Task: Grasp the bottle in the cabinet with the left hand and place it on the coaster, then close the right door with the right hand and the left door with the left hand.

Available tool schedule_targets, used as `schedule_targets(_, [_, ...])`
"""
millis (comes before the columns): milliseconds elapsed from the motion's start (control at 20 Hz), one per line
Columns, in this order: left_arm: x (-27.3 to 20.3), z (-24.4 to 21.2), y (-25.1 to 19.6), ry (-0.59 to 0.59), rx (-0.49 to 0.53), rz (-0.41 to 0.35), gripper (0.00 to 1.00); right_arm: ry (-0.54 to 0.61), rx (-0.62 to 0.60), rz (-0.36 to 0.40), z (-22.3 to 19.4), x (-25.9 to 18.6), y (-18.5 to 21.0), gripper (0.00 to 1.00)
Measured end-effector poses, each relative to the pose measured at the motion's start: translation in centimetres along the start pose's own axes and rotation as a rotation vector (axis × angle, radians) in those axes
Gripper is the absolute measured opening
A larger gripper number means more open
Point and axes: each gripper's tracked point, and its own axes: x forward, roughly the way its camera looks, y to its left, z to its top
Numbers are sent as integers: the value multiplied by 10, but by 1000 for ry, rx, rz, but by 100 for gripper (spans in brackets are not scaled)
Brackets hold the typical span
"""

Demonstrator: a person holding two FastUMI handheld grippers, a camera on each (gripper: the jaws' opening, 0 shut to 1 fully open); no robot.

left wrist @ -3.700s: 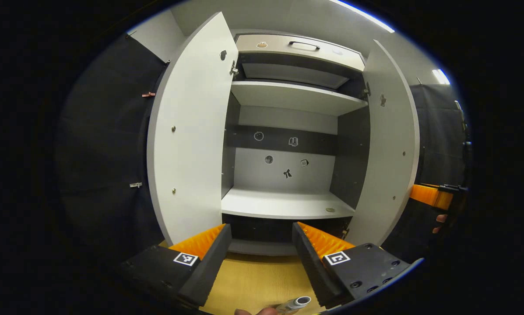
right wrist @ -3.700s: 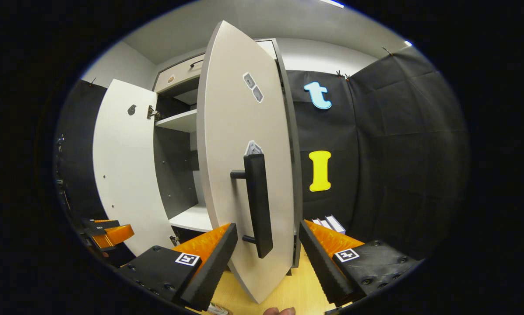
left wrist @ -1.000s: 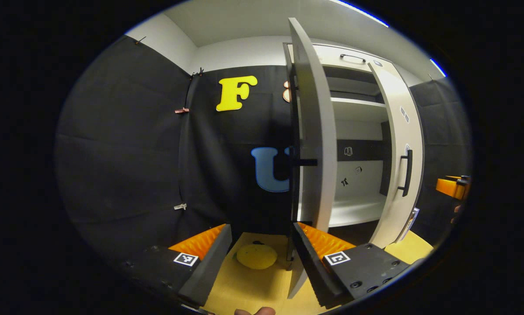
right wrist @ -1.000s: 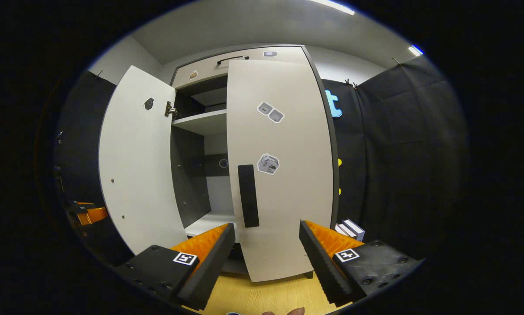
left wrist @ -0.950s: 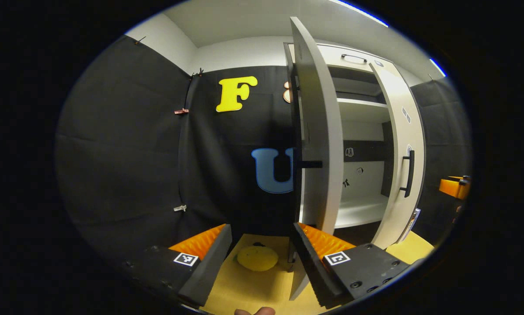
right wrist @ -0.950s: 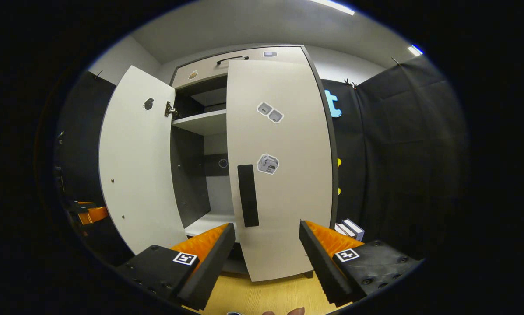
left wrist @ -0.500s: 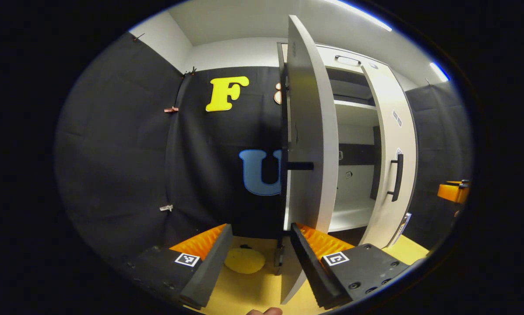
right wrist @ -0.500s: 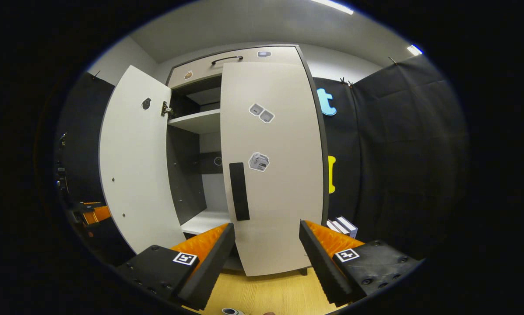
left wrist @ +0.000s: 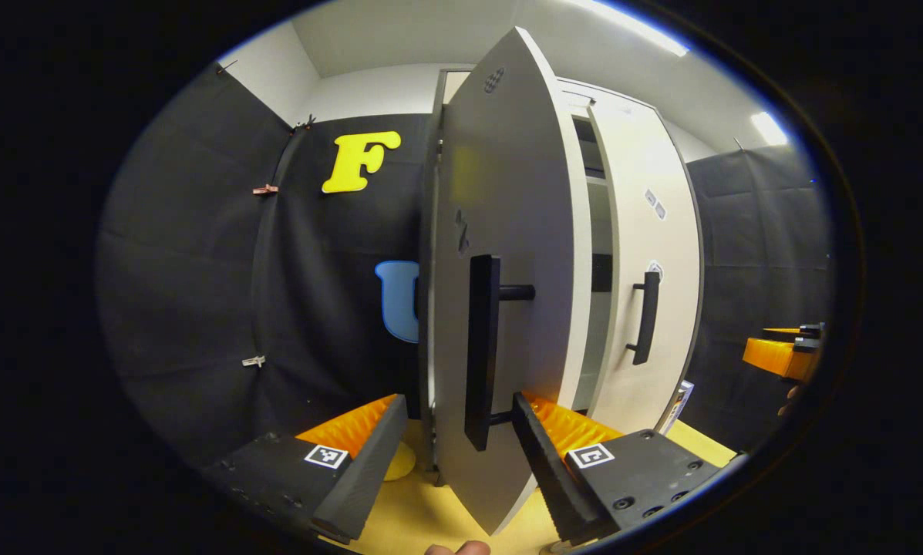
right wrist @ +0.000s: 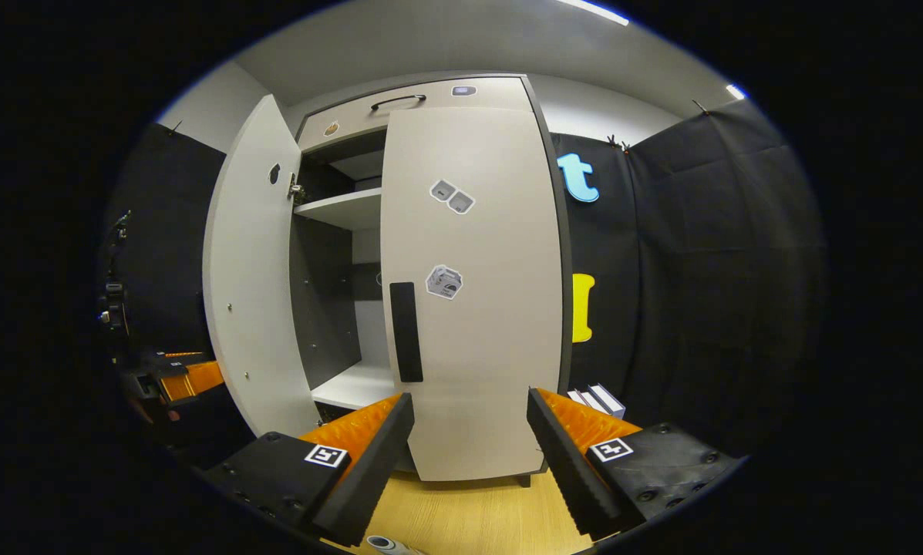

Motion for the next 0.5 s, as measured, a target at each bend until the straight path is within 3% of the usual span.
schedule_targets(250, [19, 7, -45, -13, -4, -58, 86, 9, 17, 20, -2, 12, -14, 98])
schedule_targets(300, [24, 7, -53, -13, -3, -65, 89, 7, 18, 25, -1, 14, -16, 98])
schedule_targets(500, [49, 3, -77, -5, 5, -66, 89, -6, 0, 32, 4, 24, -26, 98])
